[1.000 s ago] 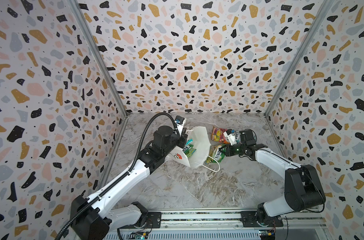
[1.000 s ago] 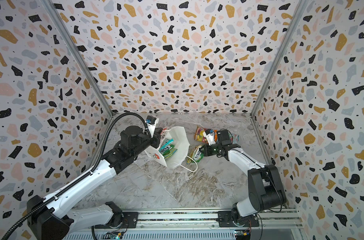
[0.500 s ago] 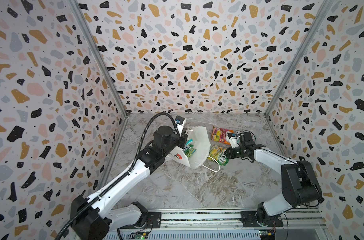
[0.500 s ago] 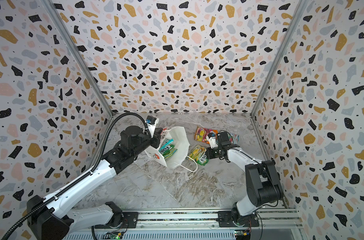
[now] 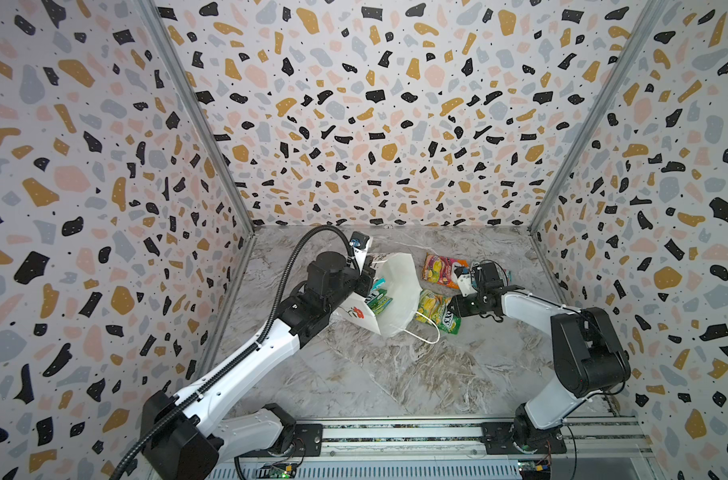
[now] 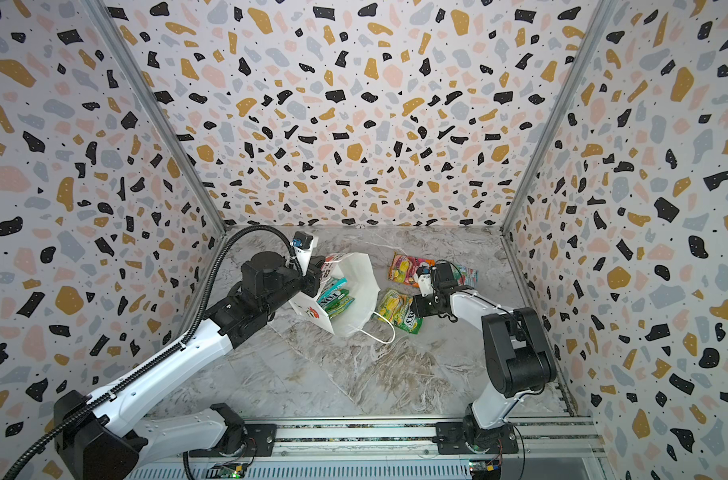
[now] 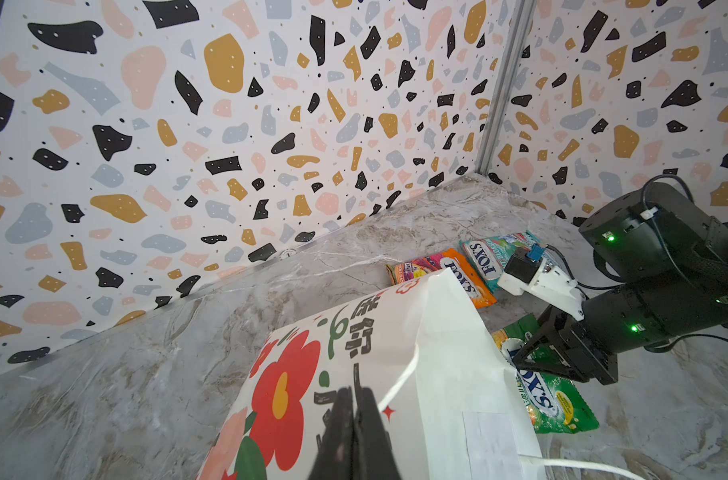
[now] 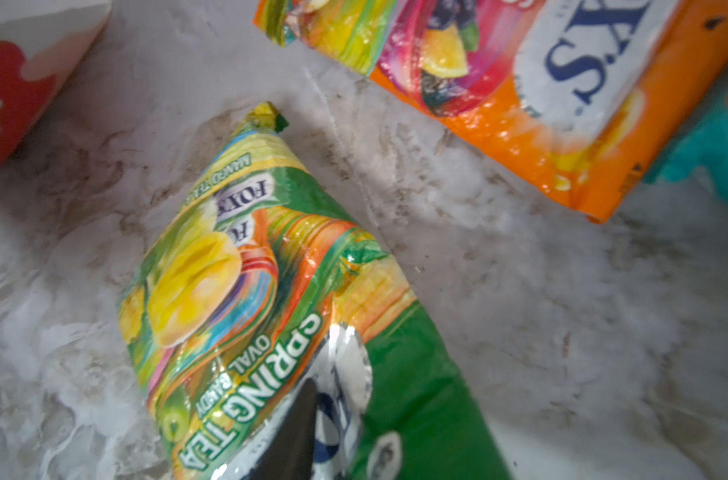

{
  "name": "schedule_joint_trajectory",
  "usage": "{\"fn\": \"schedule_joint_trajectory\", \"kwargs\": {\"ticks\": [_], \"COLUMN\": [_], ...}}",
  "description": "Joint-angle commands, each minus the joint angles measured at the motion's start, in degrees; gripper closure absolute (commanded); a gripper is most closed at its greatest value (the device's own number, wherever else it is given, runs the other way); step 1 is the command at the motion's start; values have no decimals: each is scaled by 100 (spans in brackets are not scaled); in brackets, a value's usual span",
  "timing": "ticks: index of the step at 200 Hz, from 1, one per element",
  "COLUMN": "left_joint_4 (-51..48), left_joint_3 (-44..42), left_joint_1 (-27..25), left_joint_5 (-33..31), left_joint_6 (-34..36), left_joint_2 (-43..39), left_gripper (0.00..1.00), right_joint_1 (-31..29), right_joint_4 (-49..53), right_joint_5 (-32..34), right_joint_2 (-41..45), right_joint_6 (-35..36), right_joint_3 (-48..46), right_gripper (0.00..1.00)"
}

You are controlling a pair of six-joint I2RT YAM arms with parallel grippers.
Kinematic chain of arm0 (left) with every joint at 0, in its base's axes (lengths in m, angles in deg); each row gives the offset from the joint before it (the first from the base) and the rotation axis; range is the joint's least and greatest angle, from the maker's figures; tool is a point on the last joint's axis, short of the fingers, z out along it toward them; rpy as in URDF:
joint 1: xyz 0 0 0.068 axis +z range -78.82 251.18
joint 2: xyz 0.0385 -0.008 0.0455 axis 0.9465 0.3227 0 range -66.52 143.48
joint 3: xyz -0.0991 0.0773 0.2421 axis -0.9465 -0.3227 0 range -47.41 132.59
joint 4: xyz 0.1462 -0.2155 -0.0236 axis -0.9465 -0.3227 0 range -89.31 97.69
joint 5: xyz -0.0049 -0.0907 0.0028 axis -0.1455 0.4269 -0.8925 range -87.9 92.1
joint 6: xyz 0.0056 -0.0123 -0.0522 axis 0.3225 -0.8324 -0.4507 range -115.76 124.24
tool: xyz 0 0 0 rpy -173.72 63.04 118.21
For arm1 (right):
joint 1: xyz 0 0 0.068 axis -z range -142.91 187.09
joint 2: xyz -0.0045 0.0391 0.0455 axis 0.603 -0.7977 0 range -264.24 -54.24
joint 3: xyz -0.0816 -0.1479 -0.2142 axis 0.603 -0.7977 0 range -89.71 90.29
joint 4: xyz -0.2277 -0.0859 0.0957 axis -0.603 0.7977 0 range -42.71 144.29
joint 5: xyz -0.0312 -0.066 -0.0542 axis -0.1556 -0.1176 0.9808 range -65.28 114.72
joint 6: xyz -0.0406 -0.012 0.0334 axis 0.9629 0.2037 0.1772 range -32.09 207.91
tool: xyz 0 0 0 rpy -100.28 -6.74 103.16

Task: Take the snacks out of the paper bag
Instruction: 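Lower the green packet onto the table beside the bag and release it, then move the right gripper back over the bag and lower it inside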

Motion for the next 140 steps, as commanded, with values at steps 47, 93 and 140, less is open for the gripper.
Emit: {"fn": "schedule_joint_trajectory", "kwargs": {"ticks": [47, 93, 140], "left_joint_4": [80, 99, 149], "left_joint_3": [135, 120, 102], "left_joint_1": [-2, -3, -2], "left_joint_5": [36, 148, 220], "left_joint_6": [58, 54, 13], "left_joint_2": [15, -3, -3], "left_gripper": [100, 100, 100], "right_joint_1": [11, -2, -582], "right_joint_4": [-321, -442, -768], "right_joint_5": [1203, -317, -1455], "right_joint_2": [1083, 2279, 3256], "right_joint_6": [-508, -806, -1232], "right_joint_3": [-132, -451, -612], "right_gripper": [47, 46, 44]}}
